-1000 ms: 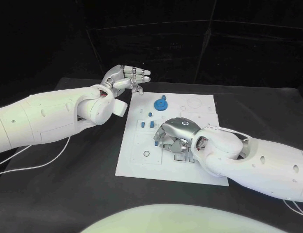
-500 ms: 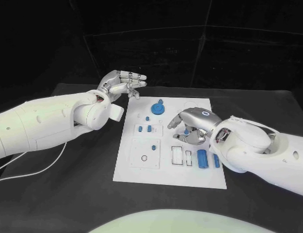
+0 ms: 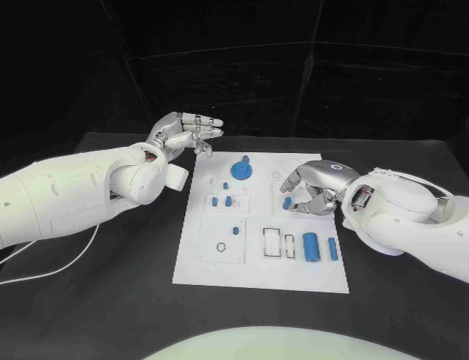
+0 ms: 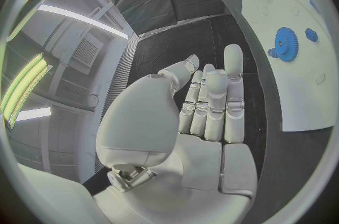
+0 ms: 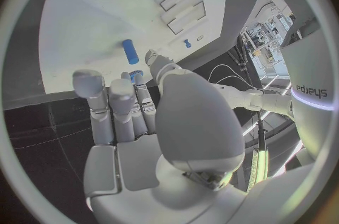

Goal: Assemble the parts on the task board

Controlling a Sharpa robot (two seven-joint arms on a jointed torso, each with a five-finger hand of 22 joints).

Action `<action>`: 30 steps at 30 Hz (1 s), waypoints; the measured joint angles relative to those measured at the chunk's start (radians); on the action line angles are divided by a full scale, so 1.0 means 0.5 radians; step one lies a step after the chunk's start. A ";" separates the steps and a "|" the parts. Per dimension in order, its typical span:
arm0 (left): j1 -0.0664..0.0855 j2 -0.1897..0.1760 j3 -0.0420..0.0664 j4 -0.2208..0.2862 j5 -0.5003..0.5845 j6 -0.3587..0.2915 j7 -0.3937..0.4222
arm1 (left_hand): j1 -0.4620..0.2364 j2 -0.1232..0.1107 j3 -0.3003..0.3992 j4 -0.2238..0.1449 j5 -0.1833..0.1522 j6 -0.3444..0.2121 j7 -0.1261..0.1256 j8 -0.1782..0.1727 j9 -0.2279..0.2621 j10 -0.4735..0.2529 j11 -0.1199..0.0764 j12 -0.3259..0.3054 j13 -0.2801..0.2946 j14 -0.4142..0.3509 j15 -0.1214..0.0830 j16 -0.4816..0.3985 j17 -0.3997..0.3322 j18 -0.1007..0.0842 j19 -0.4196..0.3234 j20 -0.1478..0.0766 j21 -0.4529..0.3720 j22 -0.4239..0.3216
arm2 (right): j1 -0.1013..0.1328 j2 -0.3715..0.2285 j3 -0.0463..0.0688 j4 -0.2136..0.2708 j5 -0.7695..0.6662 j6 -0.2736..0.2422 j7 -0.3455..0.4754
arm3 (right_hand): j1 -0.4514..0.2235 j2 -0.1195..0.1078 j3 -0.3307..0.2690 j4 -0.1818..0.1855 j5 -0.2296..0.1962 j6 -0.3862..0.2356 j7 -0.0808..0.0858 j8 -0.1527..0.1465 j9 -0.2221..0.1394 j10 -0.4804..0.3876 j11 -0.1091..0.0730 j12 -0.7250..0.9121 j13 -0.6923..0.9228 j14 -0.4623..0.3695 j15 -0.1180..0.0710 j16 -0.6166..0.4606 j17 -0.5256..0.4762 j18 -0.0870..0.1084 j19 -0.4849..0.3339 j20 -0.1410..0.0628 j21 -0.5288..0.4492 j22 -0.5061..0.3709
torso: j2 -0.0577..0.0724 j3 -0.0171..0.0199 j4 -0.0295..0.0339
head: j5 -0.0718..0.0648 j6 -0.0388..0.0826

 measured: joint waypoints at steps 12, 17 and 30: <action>0.000 0.005 0.000 -0.003 0.000 0.011 -0.005 | 0.000 0.000 0.000 0.000 0.000 0.000 0.000 0.000 0.000 0.000 0.000 0.000 0.000 0.000 0.000 0.000 -0.001 0.000 0.000 0.000 0.000 0.000 | 0.001 0.060 -0.001 -0.084 0.009 0.145 -0.045 | 0.052 0.065 -0.030 0.019 -0.003 0.005 0.019 0.000 0.005 0.054 -0.033 0.114 0.003 0.012 -0.012 0.041 0.018 0.000 0.034 -0.018 0.001 0.031 | 0.000 0.0008 0.003 | -0.001 0.004; 0.000 0.005 0.000 -0.004 0.000 0.014 -0.007 | 0.000 0.000 0.000 0.000 0.000 0.000 0.000 0.000 0.000 -0.007 -0.007 0.000 0.000 0.000 0.000 0.000 -0.005 0.000 0.000 0.000 0.000 -0.002 | 0.001 0.077 -0.001 -0.100 0.010 0.147 -0.049 | 0.063 0.089 -0.001 0.026 -0.001 0.040 0.042 0.015 0.011 0.146 -0.050 0.173 0.002 0.037 -0.037 0.060 0.039 0.000 0.077 -0.026 0.035 0.072 | 0.000 0.0008 0.003 | 0.002 0.002; 0.000 0.008 0.000 -0.008 0.000 0.020 -0.011 | 0.000 0.000 0.000 0.000 0.000 0.000 0.000 0.000 0.000 -0.007 -0.007 0.000 0.000 0.000 0.000 0.001 -0.005 0.000 0.000 0.000 0.000 -0.002 | 0.001 0.107 -0.001 -0.119 0.009 0.148 -0.051 | 0.067 0.115 0.111 0.029 0.006 0.171 0.028 0.049 0.019 0.392 -0.096 0.227 0.002 0.058 -0.057 0.145 0.131 0.000 0.173 -0.063 0.148 0.258 | 0.000 0.0017 0.000 | 0.004 -0.006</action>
